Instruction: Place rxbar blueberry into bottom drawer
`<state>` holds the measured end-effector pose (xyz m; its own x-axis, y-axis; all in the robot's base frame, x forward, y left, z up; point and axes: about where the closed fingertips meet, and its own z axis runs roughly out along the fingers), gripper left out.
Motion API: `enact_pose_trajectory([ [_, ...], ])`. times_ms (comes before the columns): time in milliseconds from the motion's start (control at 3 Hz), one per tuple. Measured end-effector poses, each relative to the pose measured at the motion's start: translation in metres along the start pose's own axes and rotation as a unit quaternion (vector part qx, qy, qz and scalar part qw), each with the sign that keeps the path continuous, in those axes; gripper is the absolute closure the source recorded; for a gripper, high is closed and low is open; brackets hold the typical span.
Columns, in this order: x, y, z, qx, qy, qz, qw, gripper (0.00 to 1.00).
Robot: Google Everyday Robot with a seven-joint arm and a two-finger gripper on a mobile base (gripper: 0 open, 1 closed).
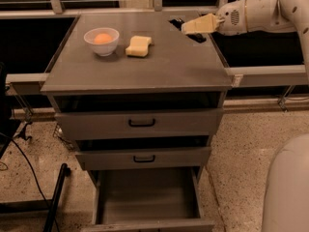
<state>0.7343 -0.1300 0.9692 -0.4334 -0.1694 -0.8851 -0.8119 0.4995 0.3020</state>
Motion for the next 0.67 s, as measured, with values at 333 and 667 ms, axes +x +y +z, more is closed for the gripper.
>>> enact_pose_trajectory([
  [333, 0.003, 0.016, -0.002, -0.019, 0.016, -0.036, 0.999, 1.0],
  [667, 0.013, 0.05, -0.021, -0.047, 0.027, -0.103, 0.9932, 1.0],
])
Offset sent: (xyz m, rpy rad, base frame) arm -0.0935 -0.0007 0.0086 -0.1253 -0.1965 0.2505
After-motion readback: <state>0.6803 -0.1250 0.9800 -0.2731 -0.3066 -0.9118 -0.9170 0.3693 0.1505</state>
